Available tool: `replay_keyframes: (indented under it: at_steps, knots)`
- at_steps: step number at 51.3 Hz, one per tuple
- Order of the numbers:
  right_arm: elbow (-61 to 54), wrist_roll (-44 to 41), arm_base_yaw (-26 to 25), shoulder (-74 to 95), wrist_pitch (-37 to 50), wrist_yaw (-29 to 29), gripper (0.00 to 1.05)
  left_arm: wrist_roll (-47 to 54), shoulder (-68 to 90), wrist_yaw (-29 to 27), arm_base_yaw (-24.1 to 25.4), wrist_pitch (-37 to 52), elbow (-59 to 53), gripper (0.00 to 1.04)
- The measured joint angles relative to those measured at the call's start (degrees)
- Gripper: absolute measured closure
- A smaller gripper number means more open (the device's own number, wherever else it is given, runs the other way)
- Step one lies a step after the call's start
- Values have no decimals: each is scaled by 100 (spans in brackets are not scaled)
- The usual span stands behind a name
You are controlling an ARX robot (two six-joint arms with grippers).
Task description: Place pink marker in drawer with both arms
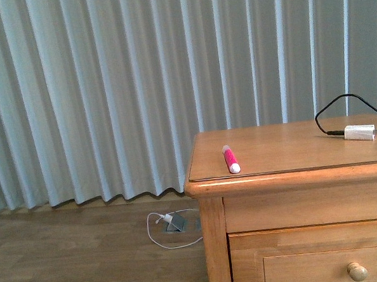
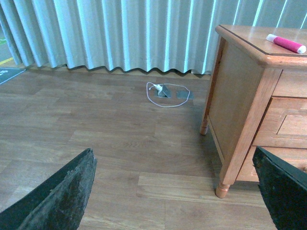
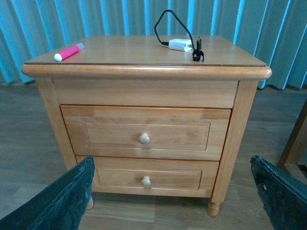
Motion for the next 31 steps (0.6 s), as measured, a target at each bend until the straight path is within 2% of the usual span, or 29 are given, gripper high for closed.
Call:
replay_keyframes:
  at_steps: [31]
  knots:
    - [0, 2, 0, 0, -2, 0, 8, 0, 0, 0, 0, 0, 0, 6]
